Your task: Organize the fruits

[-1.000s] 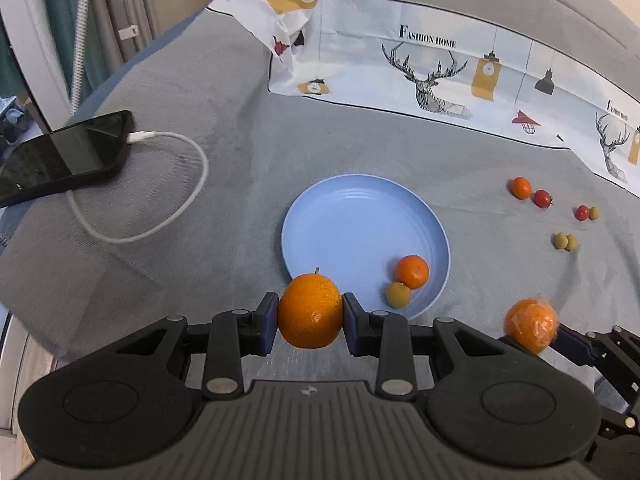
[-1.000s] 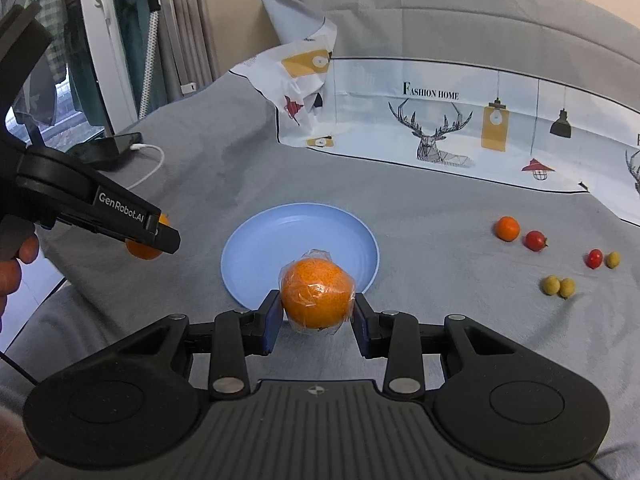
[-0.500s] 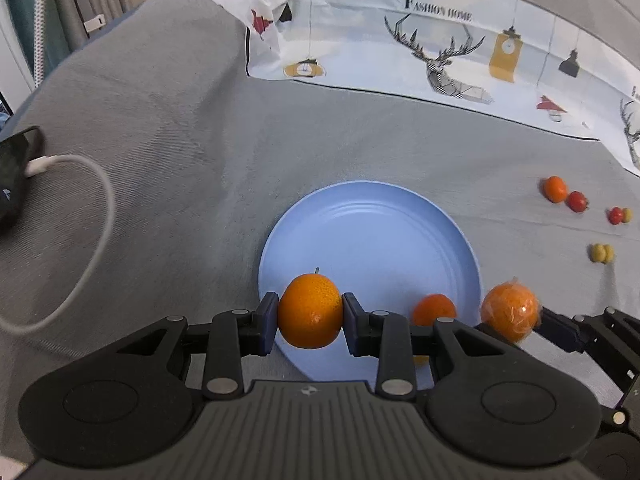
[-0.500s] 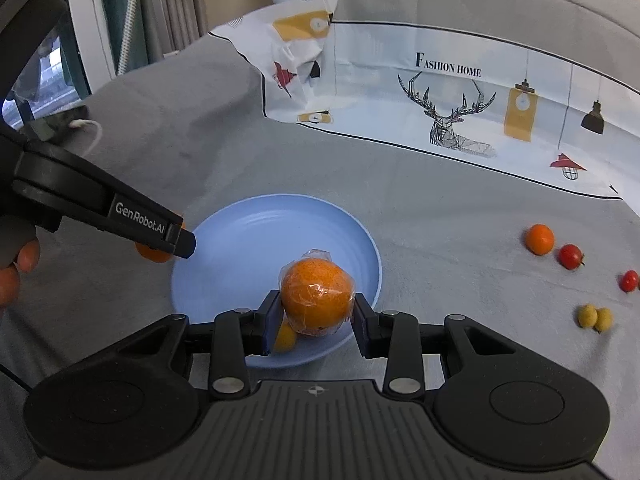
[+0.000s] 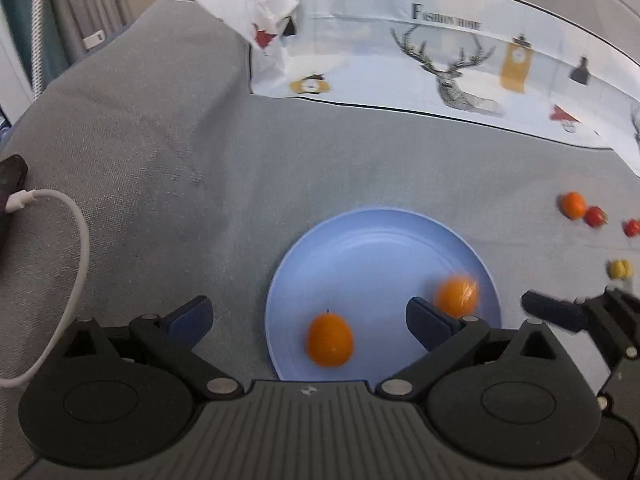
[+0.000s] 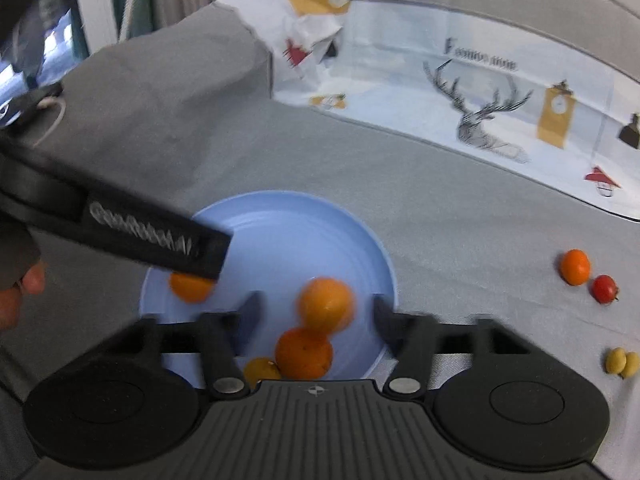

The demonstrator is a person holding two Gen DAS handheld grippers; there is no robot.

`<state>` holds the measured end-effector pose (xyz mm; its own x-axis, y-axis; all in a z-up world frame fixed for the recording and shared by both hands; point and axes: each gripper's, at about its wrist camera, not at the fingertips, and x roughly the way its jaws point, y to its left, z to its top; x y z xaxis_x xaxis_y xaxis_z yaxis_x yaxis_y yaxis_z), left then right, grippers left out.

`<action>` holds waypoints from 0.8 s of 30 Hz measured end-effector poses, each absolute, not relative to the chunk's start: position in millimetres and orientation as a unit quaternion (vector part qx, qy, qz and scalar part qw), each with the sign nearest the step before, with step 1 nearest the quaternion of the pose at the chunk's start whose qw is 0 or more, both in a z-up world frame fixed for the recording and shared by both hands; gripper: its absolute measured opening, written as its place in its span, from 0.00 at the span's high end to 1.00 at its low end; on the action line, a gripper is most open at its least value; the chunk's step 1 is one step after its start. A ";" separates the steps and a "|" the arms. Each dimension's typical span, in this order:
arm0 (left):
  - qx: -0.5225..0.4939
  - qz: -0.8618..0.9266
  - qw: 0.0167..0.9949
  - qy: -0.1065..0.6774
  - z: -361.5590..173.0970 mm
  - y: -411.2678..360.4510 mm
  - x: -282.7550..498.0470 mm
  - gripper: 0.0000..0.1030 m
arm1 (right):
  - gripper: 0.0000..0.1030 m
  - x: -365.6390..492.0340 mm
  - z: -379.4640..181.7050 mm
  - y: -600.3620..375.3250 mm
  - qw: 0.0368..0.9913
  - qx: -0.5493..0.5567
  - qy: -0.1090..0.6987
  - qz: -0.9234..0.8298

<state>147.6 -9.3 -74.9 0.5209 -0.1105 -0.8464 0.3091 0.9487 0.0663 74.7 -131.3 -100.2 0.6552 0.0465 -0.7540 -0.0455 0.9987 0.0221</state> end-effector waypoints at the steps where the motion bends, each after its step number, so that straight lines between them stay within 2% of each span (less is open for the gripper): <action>1: 0.104 -0.123 0.864 0.478 -72.3 -8.5 143.4 0.00 | 0.20 71.9 -97.4 -131.5 0.910 0.000 0.414 0.023; 6: 0.104 -0.119 0.870 0.468 -46.6 4.5 99.3 0.00 | 0.11 34.1 -73.3 -134.2 0.912 0.004 0.410 0.007; 13: 0.093 -0.098 0.872 0.470 -18.6 27.0 29.9 0.00 | 0.05 -45.9 -27.2 -134.4 0.923 0.044 0.380 -0.034; 24: 0.108 -0.086 0.882 0.451 2.3 32.4 -31.4 0.00 | 0.03 -130.2 3.6 -126.2 0.939 0.059 0.333 -0.055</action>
<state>-31.4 32.4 2.3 0.5783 -0.0540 -0.8141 0.2492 0.9618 0.1132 -130.2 -126.2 3.6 0.7717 -0.0631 -0.6328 0.1419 0.9871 0.0746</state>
